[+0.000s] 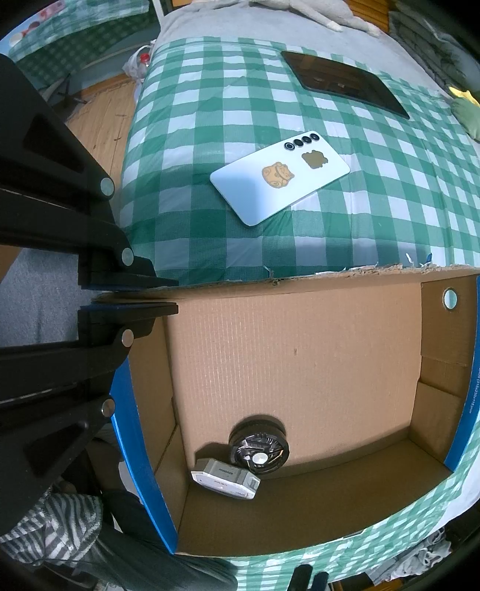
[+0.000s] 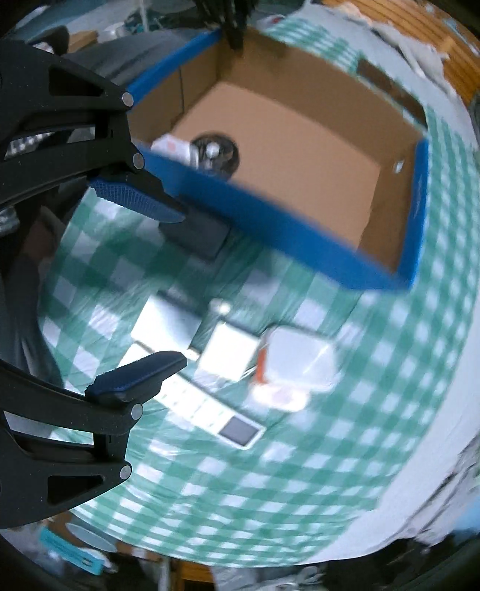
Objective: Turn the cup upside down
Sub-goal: 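Move the right gripper to the white square charger and grasp it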
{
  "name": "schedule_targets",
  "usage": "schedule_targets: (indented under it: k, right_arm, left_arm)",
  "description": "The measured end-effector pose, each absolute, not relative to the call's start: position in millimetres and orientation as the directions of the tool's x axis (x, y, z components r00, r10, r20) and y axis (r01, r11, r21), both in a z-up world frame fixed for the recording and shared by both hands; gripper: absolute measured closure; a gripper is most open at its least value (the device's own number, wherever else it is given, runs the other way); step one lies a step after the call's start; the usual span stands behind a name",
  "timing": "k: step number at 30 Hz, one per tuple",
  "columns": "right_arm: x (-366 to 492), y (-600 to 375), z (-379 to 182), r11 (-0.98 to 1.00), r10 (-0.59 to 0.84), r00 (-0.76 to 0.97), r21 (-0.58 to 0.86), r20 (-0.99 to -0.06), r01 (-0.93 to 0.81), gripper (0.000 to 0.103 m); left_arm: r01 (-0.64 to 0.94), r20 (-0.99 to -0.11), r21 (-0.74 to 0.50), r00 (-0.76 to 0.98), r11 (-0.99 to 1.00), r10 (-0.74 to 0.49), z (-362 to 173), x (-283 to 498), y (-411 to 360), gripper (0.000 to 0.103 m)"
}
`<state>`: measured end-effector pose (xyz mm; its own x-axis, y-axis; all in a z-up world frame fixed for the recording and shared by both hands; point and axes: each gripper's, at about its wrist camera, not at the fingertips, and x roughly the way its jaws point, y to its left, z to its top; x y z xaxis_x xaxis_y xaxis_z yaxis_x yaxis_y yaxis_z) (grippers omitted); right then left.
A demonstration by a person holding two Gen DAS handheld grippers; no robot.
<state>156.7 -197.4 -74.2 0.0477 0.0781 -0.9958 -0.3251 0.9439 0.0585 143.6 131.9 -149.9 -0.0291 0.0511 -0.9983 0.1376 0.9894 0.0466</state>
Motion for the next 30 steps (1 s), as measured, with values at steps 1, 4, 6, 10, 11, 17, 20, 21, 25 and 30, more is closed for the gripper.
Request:
schedule_targets:
  k: [1,4,6,10,11,17,20,21,25,30]
  right_arm:
    - [158.3,-203.4,-82.6,0.95,0.068,0.033,0.055,-0.997,-0.306,0.03]
    - [161.3,-216.5,-103.3,0.963,0.074,-0.014,0.075,-0.997,-0.26,0.03]
    - [162.0,-222.5,-114.3,0.967,0.078,-0.029,0.083,-0.997,-0.24,0.03]
    - [163.7,-230.8,-129.6,0.973,0.064,-0.046,0.073,-0.997,-0.218,0.03]
    - [164.5,-232.5,-132.6,0.974,0.069,-0.057,0.08,-0.996,-0.213,0.03]
    - [166.9,-237.5,-150.3,0.975,0.091,-0.088,0.107,-0.992,-0.192,0.03]
    - [169.5,-238.3,-158.9,0.976,0.081,-0.092,0.097,-0.992,-0.194,0.03]
    - [170.2,-239.1,-161.4,0.977,0.082,-0.096,0.099,-0.992,-0.19,0.03]
    - [171.8,-230.6,-172.4,0.976,0.106,-0.117,0.126,-0.987,-0.179,0.03]
    - [172.9,-224.0,-182.7,0.976,0.1,-0.112,0.12,-0.989,-0.184,0.035]
  left_arm:
    - [0.137,-0.998,0.046,-0.029,0.989,0.051,-149.9,143.6,131.8,0.098]
    - [0.138,-0.998,0.047,-0.029,0.989,0.052,-149.9,143.4,131.7,0.098]
    - [0.139,-0.998,0.048,-0.03,0.989,0.052,-149.9,144.0,132.5,0.098]
    - [0.139,-0.998,0.047,-0.029,0.989,0.052,-149.7,143.9,132.2,0.098]
    - [0.139,-0.998,0.048,-0.029,0.989,0.052,-149.7,143.9,132.1,0.098]
    - [0.142,-0.998,0.048,-0.032,0.989,0.053,-149.3,144.0,132.9,0.098]
    - [0.141,-0.998,0.048,-0.031,0.989,0.053,-149.3,143.9,132.7,0.098]
    - [0.142,-0.998,0.049,-0.03,0.989,0.054,-149.3,144.0,132.8,0.098]
    - [0.143,-0.998,0.05,-0.03,0.989,0.055,-149.3,143.5,133.1,0.098]
    - [0.145,-0.998,0.051,-0.029,0.988,0.056,-149.6,142.9,133.5,0.098]
